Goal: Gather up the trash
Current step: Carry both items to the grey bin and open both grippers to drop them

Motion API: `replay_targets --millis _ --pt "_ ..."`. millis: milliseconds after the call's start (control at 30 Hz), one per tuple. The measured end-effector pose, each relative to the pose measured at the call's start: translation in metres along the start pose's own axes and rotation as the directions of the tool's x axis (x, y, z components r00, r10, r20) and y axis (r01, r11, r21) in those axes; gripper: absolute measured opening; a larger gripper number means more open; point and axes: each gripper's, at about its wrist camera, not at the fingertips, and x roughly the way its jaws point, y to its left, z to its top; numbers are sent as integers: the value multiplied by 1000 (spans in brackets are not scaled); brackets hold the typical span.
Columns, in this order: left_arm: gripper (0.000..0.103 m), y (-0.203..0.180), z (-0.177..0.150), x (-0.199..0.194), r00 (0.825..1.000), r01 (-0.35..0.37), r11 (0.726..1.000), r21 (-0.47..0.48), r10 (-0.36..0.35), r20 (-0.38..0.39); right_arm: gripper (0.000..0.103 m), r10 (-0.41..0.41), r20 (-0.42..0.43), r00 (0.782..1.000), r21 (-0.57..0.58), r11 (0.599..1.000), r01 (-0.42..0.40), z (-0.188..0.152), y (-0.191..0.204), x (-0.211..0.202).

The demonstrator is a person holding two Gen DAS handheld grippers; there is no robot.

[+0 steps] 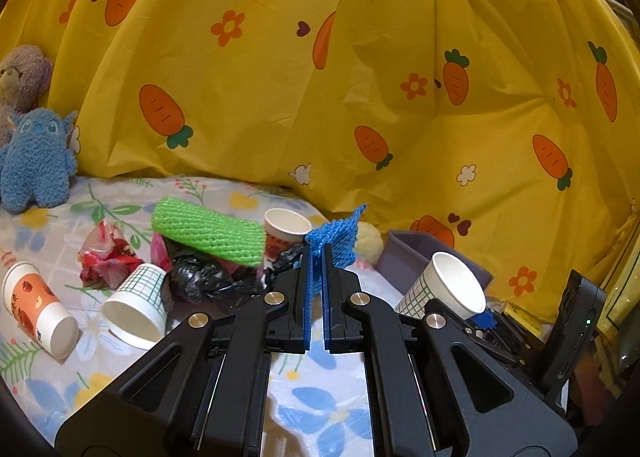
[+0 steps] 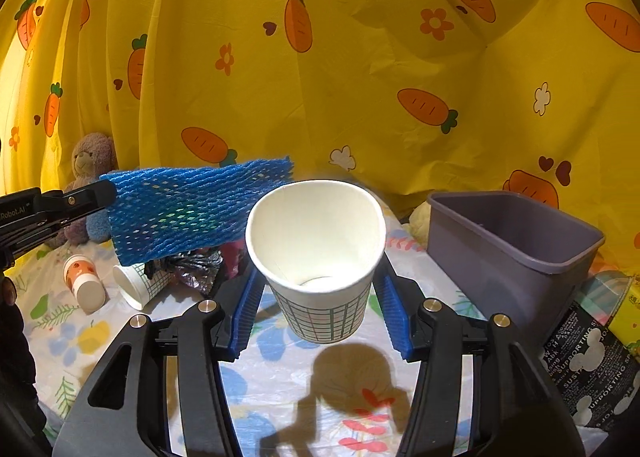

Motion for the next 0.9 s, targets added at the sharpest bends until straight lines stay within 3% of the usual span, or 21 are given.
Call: replay_targets --millis 167,467,600,900 --pt "3 -40 20 25 997 76 995 69 -76 1 54 -101 67 993 9 995 100 22 -32 -6" --pt "3 -124 43 109 976 216 962 167 -210 -54 54 -277 123 953 51 961 272 56 -102 8" --pt "3 -152 41 152 958 282 942 183 -267 -102 53 -341 125 932 80 940 333 63 -126 13" --pt "3 -189 22 228 897 416 896 157 -377 -230 53 -425 109 899 120 903 413 65 -162 20"
